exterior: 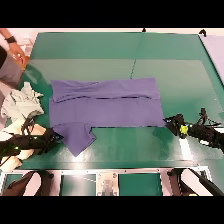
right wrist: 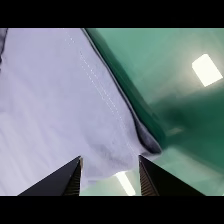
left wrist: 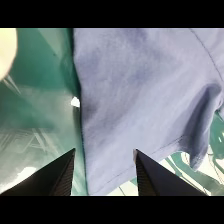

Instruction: Fold the shirts.

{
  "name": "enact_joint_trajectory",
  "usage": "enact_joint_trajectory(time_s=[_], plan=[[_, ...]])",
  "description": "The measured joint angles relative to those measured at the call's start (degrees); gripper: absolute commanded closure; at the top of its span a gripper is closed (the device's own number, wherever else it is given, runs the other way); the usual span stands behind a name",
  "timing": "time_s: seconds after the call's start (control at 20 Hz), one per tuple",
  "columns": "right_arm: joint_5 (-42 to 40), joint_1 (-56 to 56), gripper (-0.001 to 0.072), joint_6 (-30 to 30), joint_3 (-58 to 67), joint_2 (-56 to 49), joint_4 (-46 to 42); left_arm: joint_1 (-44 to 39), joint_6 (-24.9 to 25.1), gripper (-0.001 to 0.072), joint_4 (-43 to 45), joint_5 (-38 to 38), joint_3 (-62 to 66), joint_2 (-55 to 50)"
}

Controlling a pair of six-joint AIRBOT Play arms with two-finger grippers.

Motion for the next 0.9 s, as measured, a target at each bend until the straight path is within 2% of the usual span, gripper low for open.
enact_joint_trajectory(time_s=[0.7, 0.9], plan=[[-1.27, 0.00, 0.0308, -0.09, -0.15, 0.04, 0.39, 0.00, -0.33, 0.0271, 0.96, 0.76, -1.73, 0.07], [-1.31, 0.00, 0.0307, -0.09, -0.15, 0.04, 0.37, 0.09, 0.76, 0.0272, -4.22, 2.32, -5.40, 0.20]])
